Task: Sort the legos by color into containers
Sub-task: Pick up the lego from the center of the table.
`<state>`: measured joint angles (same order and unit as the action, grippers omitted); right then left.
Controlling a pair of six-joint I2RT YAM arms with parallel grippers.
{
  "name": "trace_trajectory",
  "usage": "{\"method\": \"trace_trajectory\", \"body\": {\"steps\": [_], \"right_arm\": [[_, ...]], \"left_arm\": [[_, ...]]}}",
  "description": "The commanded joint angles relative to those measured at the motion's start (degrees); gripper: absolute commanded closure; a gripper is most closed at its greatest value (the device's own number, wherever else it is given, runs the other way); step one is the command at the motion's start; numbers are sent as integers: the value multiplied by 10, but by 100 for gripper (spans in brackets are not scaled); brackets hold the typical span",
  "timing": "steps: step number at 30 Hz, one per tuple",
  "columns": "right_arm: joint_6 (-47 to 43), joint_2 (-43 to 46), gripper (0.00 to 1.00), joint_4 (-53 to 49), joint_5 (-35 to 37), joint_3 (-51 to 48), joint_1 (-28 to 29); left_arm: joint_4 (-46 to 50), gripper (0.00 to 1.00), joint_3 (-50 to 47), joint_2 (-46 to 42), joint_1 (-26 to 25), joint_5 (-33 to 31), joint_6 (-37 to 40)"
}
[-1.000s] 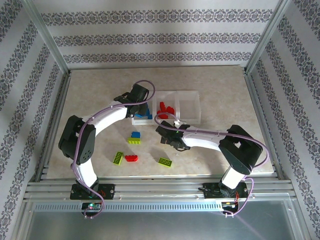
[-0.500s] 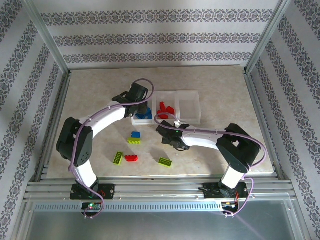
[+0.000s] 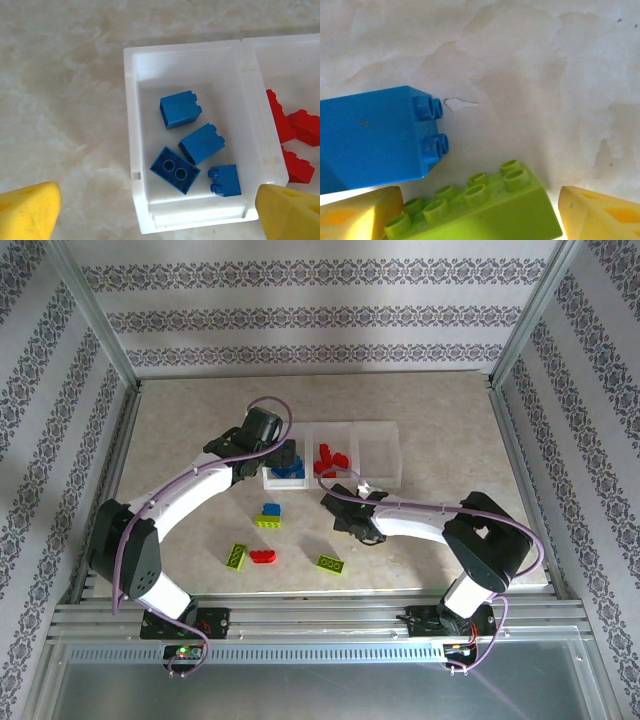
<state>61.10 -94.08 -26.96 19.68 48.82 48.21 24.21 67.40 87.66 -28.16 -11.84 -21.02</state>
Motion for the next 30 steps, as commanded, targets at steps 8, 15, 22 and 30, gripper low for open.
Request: {"method": "trace_trajectory", "body": {"steps": [8, 15, 22, 30], "right_arm": [[-78, -20, 21, -16, 10, 24, -24], [-99, -37, 24, -16, -9, 36, -31], [-95, -38, 27, -15, -23, 34, -28], [-96, -24, 34, -23, -26, 28, -26]], "left_arm": [[18, 0, -94, -108, -6, -97, -31], [26, 0, -133, -146, -2, -111, -49], [23, 0, -138, -147, 2, -107, -57], [22, 0, -133, -144, 4, -106, -54]]}}
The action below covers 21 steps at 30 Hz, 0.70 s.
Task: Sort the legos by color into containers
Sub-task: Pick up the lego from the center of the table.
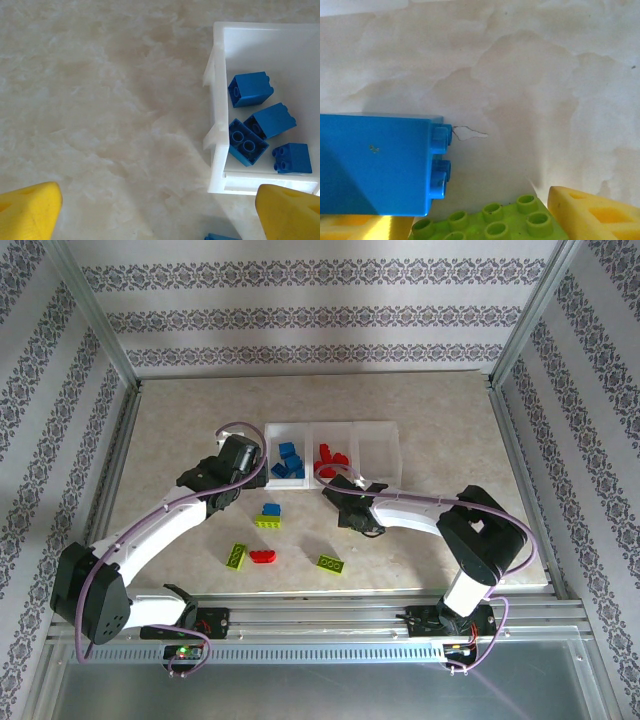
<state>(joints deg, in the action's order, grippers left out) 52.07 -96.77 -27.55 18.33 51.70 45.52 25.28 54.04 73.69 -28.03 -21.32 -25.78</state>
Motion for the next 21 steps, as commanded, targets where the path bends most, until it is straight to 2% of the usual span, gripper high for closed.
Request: {"method": "trace_trajectory", "body": {"steps": [1, 13, 21], "right_arm": [[-6, 7, 35, -18, -11, -1, 2], [-31, 99, 42, -59, 29, 20, -6], [-118, 152, 42, -44, 59, 63, -75]], "left_arm": [[11, 0, 0, -4, 3, -11, -6], [18, 0, -4, -11, 5, -15, -3], [17, 0, -10, -9, 6, -8, -4]]}}
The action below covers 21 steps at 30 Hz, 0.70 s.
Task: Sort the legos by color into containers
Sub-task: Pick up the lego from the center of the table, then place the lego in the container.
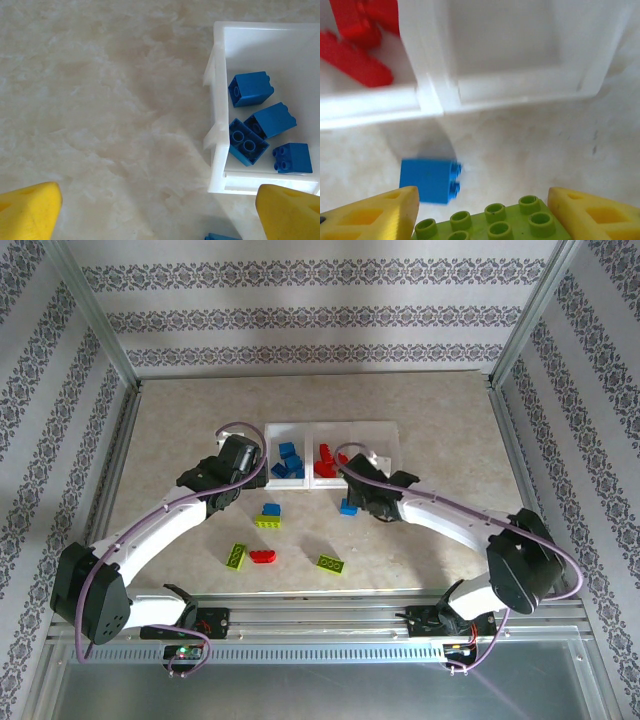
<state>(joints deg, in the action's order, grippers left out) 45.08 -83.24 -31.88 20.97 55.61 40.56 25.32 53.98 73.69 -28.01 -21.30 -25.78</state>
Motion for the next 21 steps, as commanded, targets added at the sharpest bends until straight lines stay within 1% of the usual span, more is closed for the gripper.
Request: {"method": "trace_trajectory", "body": {"steps": [1, 5, 11, 15, 19, 21], "right_arm": [[-59, 18, 42, 7, 32, 30, -34], [-98, 0, 41, 37, 33, 54, -79], [-145, -75, 41, 57, 21, 108, -133], [-165, -121, 39, 65, 28, 139, -146], [-170, -152, 36, 68, 19, 157, -153], [-170, -161, 33, 69, 14, 162, -154]], "left_arm": [[15, 0, -11, -9, 5, -6, -4], [10, 0, -15, -7, 6, 2, -7], [12, 0, -17, -5, 5, 7, -7], [12, 0, -18, -5, 6, 10, -8], [10, 0, -20, -3, 5, 16, -11], [10, 0, -21, -2, 5, 18, -12]]}}
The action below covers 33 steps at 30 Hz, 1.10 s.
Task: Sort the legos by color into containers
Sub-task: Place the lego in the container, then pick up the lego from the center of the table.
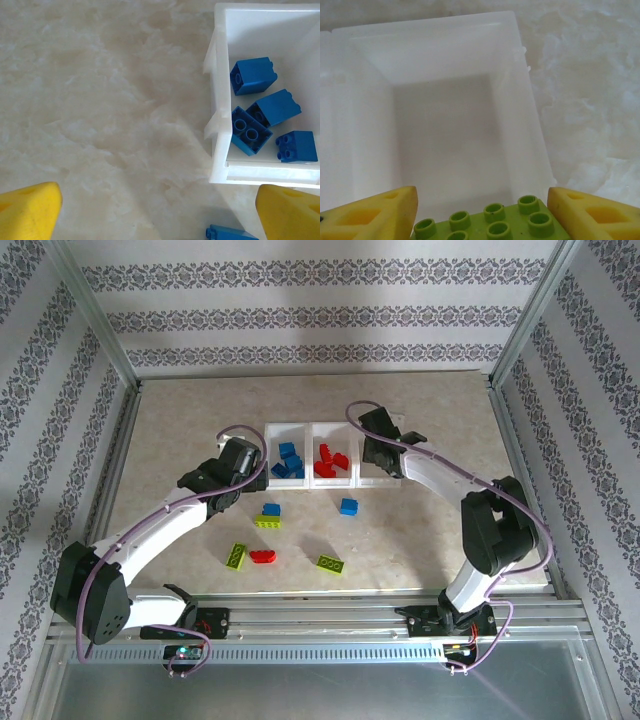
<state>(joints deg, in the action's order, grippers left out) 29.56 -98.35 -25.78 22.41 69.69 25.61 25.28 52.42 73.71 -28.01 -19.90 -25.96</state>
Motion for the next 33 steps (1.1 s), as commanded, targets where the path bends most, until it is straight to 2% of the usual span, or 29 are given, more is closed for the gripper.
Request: {"method": "trace_trajectory", "body": {"steps": [1, 7, 14, 19, 26, 33], "right_arm": [[-14, -13, 30, 9, -2, 23, -4], [-10, -16, 19, 10, -3, 20, -4], [-9, 7, 18, 9, -3, 7, -4], [2, 46, 14, 7, -1, -18, 2], [31, 108, 2, -13, 15, -61, 28], [97, 170, 2, -63, 58, -104, 68]], "left_arm": [[10, 0, -6, -1, 5, 6, -11], [10, 0, -8, -1, 6, 10, -13], [11, 0, -12, -3, 5, 31, -13], [12, 0, -22, 1, 5, 78, -24], [4, 4, -39, 25, 1, 148, -49], [3, 11, -42, 70, -13, 184, -52]]}}
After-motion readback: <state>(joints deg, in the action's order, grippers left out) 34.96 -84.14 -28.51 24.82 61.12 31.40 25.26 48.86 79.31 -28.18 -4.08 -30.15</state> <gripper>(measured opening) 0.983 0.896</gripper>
